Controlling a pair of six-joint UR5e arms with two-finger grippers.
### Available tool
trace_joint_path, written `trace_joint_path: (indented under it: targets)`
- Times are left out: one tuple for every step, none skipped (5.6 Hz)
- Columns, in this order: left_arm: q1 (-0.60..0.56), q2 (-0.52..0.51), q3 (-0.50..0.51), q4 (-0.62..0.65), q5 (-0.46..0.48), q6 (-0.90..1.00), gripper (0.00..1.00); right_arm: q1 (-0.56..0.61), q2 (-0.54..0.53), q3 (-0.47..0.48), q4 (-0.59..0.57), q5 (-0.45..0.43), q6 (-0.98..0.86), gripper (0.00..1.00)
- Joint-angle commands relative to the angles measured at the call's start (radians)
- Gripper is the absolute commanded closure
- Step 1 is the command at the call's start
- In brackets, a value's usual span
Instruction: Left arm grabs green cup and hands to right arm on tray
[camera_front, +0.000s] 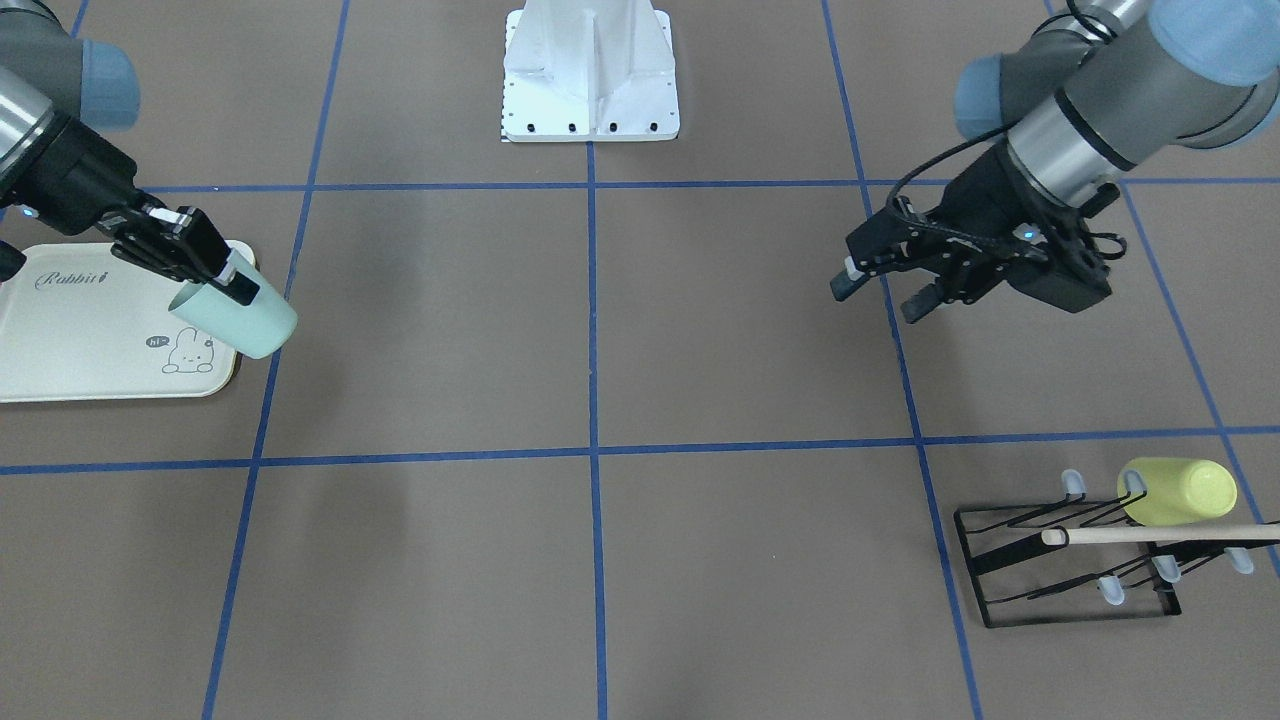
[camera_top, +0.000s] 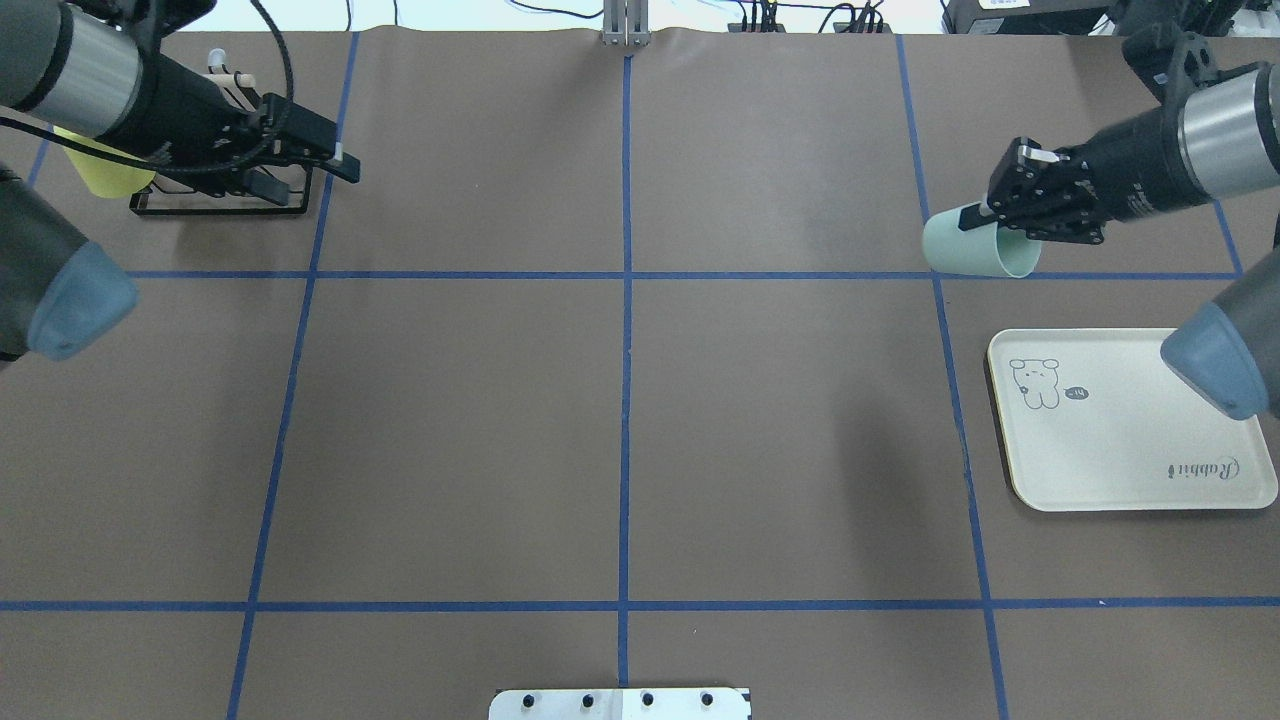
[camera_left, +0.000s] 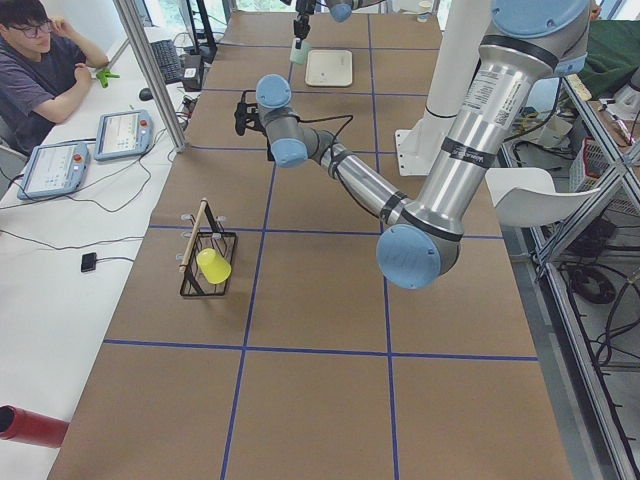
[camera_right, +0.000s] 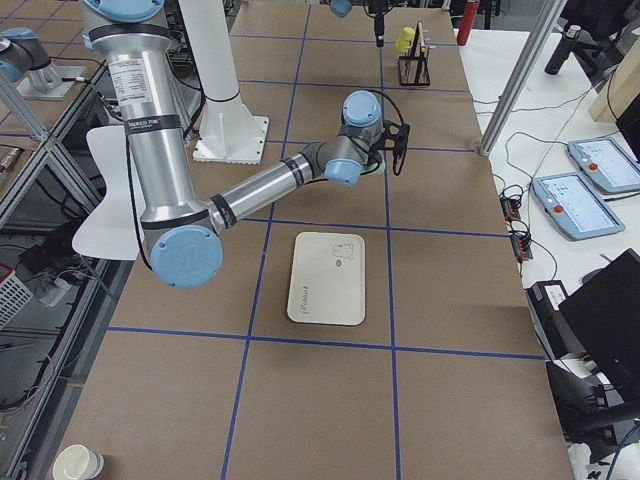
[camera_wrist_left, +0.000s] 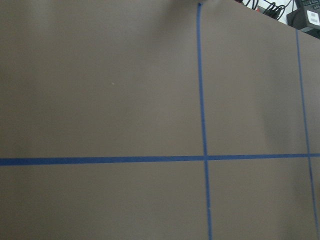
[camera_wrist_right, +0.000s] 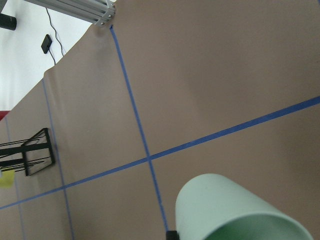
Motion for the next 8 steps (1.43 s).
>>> trace_joint_path:
  targets:
    - [-0.106,0.179,0.003,0.022,0.004,0.382,0.0,0.001,-0.197,0.003,-0.044,-0.071,-0.345,1.0]
    - [-0.147,0.269,0.008,0.024,0.01,0.55,0.0,-0.003,-0.259,0.003,-0.14,-0.128,-0.547,1.0]
    - [-0.181,0.346,0.015,0.024,0.01,0.661,0.0,-0.008,-0.273,0.006,-0.288,-0.138,-0.701,1.0]
    - [-0.228,0.382,0.014,0.028,-0.003,0.72,0.0,-0.023,-0.266,0.022,-0.434,-0.138,-0.791,1.0]
    - [-0.247,0.39,0.012,0.082,-0.004,0.773,0.0,-0.043,-0.235,0.069,-0.604,-0.136,-0.801,1.0]
    - [-0.326,0.4,0.008,0.196,-0.005,0.958,0.0,-0.058,-0.204,0.101,-0.763,-0.138,-0.866,1.0]
    - [-0.4,0.4,-0.004,0.316,-0.007,1.139,0.0,-0.08,-0.175,0.091,-0.8,-0.138,-0.894,1.0]
    - [-0.442,0.394,-0.008,0.403,-0.007,1.253,0.0,-0.1,-0.151,0.057,-0.8,-0.139,-0.893,1.0]
